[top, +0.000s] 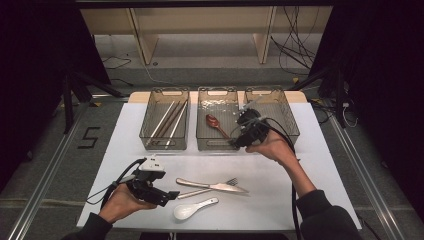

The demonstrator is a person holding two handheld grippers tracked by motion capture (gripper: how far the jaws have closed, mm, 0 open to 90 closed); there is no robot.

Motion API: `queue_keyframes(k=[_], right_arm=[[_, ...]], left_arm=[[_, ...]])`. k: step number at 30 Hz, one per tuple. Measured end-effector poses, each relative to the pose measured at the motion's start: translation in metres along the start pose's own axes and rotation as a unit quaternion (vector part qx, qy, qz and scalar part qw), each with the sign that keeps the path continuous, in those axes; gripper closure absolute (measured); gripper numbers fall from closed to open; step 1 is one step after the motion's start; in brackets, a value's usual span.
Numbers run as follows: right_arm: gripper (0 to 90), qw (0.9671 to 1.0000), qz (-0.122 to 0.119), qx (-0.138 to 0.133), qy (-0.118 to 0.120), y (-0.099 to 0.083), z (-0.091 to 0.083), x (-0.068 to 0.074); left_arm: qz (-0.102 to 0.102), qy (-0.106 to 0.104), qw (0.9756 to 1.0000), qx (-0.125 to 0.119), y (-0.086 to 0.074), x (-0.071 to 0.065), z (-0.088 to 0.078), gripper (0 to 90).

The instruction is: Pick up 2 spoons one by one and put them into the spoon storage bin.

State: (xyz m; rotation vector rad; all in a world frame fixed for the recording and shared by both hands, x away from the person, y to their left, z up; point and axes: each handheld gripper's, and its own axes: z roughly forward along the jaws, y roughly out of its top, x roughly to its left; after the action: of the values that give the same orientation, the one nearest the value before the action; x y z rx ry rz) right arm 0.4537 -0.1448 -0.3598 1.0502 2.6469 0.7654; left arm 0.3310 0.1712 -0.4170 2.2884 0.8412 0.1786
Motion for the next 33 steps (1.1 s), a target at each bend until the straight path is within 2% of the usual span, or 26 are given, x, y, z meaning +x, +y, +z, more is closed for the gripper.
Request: queue_keyframes(k=[3,6,14,24,29,33], right_arm=[[34.6,1.0,0.003,-0.001,0.0,-0.018,-0.003,0.003],[33.9,0.9999,0.009,-0.006,0.002,-0.036,-0.006,0.004],[32.1,0.9992,0.035,-0.014,0.008,-0.07,-0.012,0.005],[31.3,0.9989,0.04,-0.015,0.017,-0.094,-0.015,0.021],[30.7,0.9989,0.041,-0.007,0.021,-0.101,-0.016,0.027],[30.1,0.9989,0.042,-0.005,0.021,-0.107,-0.016,0.029]], left_arm=[[0.009,-0.003,0.9999,0.009,0.002,-0.004,0.004,15.7],[0.009,-0.009,0.9998,0.014,0.004,-0.008,0.009,15.7],[0.018,-0.025,0.999,0.032,0.009,-0.014,0.018,15.7],[0.024,-0.032,0.9979,0.051,0.015,-0.017,0.026,15.7],[0.042,-0.039,0.996,0.068,0.02,-0.022,0.032,15.8],[0.048,-0.04,0.9949,0.08,0.024,-0.024,0.038,15.9]])
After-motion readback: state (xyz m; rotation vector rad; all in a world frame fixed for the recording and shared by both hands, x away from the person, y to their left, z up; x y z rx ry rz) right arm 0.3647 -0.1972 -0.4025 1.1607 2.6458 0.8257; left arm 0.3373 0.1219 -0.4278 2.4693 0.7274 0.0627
